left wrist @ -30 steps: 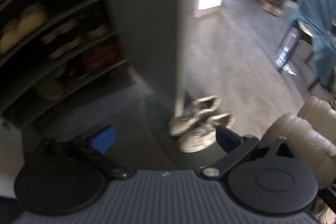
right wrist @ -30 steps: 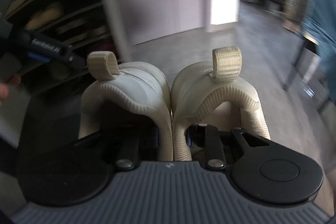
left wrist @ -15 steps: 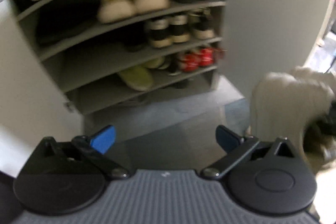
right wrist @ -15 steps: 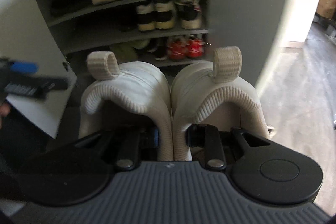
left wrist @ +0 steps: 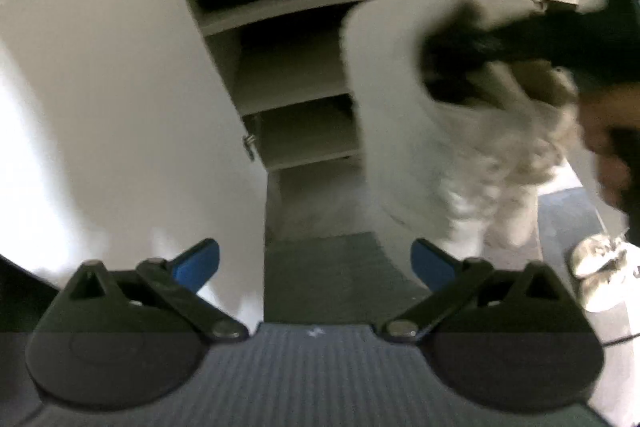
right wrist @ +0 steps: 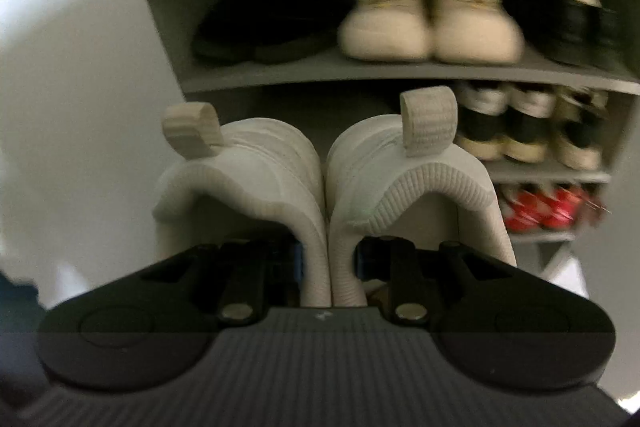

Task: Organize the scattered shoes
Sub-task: 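Insert the cream sneakers onto a lower shelf and open the right gripper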

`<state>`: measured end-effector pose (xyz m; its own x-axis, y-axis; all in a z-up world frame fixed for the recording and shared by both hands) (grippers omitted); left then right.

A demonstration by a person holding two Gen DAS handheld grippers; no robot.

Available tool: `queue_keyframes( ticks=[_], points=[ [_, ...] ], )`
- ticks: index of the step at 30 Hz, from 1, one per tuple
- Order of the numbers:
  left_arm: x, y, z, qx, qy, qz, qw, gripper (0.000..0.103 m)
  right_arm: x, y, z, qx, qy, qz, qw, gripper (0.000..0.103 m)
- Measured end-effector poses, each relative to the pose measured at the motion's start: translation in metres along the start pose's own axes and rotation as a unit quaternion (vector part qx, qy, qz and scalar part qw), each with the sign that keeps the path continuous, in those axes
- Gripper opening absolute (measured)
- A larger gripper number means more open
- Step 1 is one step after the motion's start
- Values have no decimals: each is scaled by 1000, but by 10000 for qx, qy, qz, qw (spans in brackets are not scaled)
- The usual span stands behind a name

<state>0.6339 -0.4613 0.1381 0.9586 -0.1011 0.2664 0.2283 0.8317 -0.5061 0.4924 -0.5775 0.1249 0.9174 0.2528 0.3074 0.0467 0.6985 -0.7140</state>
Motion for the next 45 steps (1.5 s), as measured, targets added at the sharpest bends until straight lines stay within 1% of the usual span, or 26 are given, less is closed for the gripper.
queue_keyframes(
  ticks=[2, 5, 9, 11, 14, 16, 17, 20, 22, 24, 28, 30, 33, 35, 37, 42, 45],
  points=[
    [2, 0, -15, 43, -39, 117, 9999, 103, 7, -7, -20, 43, -86, -13, 10000, 27],
    [8, 3, -38, 42, -139, 298, 9995, 103, 24, -20, -77, 121, -282, 4, 9995, 27],
    [16, 12, -70, 97, -237, 506, 9984, 103, 39, -27, -130, 76, -320, 127, 9994, 27],
    [20, 20, -89, 137, -196, 595, 9979, 103, 47, -31, -161, 14, -224, 144, 9996, 27],
    [22, 32, -117, 96, -153, 546, 9983, 103, 54, -36, -190, -95, -97, 143, 9998, 27],
    [21, 44, -130, 138, -155, 618, 9979, 103, 57, -38, -205, -175, -10, 141, 9997, 27],
    [19, 51, -136, 173, -160, 675, 9974, 103, 59, -41, -216, -253, 77, 45, 9996, 27],
    [8, 79, -169, 489, -157, 670, 9964, 102, 62, -51, -234, -409, 222, -78, 9989, 27],
    [0, 88, -187, 575, -171, 647, 9961, 102, 65, -56, -243, -483, 339, -108, 9982, 27],
    [-6, 90, -202, 655, -157, 732, 9950, 102, 69, -60, -253, -566, 483, -119, 9972, 27],
    [-17, 78, -231, 611, -182, 925, 9937, 102, 76, -63, -267, -721, 758, -108, 9945, 28],
    [-18, 73, -242, 528, -213, 1012, 9932, 102, 78, -67, -275, -905, 878, -31, 9920, 28],
    [-17, 64, -257, 390, -261, 1117, 9926, 102, 78, -71, -285, -1110, 883, 109, 9898, 28],
    [-17, 50, -273, 252, -306, 1165, 9924, 102, 76, -74, -291, -1194, 863, 157, 9890, 28],
    [-14, 35, -287, 72, -348, 1194, 9922, 102, 74, -78, -297, -1225, 854, 187, 9886, 28],
    [-13, 14, -304, -171, -382, 1035, 9938, 102, 72, -84, -309, -1193, 900, 260, 9884, 29],
    [-13, 1, -311, -348, -376, 935, 9943, 102, 70, -89, -317, -1028, 954, 277, 9897, 31]
  ],
)
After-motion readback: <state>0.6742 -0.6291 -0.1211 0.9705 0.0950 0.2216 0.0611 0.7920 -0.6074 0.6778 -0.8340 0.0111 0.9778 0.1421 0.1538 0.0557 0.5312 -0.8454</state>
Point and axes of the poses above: each gripper's, at about its wrist camera, not at the fingertips, and z roughly against the way its jaws point, x to its left, y to its underside, the point moved 8 cm from there along -z, roughly the way its jaws point, and after that the axes turned 5 degrees about -z, right-handed, at the moved point
